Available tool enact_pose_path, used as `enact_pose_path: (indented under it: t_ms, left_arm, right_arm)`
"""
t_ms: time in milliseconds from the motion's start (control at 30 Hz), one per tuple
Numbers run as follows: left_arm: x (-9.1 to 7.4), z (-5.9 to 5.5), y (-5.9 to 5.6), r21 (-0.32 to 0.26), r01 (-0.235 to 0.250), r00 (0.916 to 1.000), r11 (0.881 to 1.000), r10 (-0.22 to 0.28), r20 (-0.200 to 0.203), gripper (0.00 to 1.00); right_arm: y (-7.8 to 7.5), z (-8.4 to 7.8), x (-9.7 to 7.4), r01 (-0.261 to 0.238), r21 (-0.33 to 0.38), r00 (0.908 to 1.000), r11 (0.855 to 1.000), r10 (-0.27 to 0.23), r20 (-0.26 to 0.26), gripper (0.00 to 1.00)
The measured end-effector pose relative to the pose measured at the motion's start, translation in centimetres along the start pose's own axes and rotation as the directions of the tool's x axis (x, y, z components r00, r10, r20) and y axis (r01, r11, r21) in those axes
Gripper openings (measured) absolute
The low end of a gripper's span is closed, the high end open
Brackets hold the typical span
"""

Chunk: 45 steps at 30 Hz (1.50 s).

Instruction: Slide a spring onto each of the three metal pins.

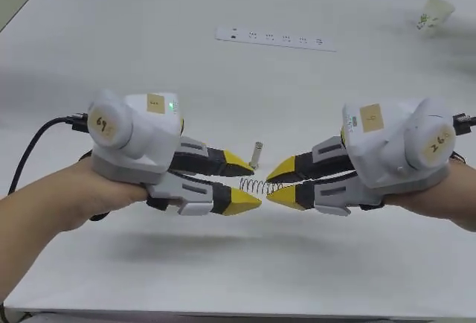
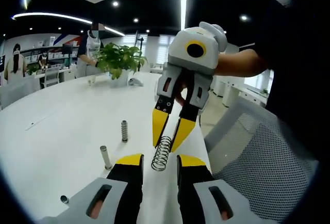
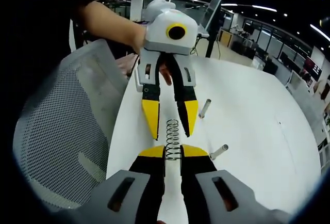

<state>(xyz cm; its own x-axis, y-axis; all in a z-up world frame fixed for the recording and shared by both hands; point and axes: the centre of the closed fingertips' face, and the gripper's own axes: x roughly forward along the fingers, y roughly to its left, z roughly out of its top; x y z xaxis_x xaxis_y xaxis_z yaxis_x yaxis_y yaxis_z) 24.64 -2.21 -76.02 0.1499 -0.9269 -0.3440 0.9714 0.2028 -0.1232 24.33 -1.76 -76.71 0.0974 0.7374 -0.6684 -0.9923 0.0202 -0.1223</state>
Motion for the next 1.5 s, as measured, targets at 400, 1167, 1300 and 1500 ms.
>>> enact_pose_path:
  t_ms: [400, 1167, 1300, 1500]
  left_arm:
    - [0.2, -0.2, -0.4, 0.012, 0.012, 0.9999, 1.0, -0.012, -0.007, 0.05]
    - [-0.2, -0.2, -1.3, 0.022, 0.045, 0.9989, 0.999, -0.045, -0.012, 0.02]
    - [-0.1, -0.3, -1.5, 0.014, 0.051, 0.9986, 0.999, -0.051, -0.009, 0.02]
    - [0.2, -0.2, -1.8, 0.015, 0.067, 0.9977, 0.998, -0.067, -0.012, 0.02]
  right_arm:
    - [0.5, -0.2, 0.1, -0.014, -0.002, 0.9999, 1.0, 0.014, -0.001, 0.08]
    - [1.2, -0.1, 0.0, -0.027, 0.041, 0.9992, 0.999, 0.026, 0.031, 0.08]
    - [1.2, -0.4, -0.2, -0.019, 0.069, 0.9989, 0.997, 0.016, 0.043, 0.09]
    - [1.5, -0.9, -0.3, -0.023, 0.088, 0.9988, 0.996, 0.019, 0.046, 0.11]
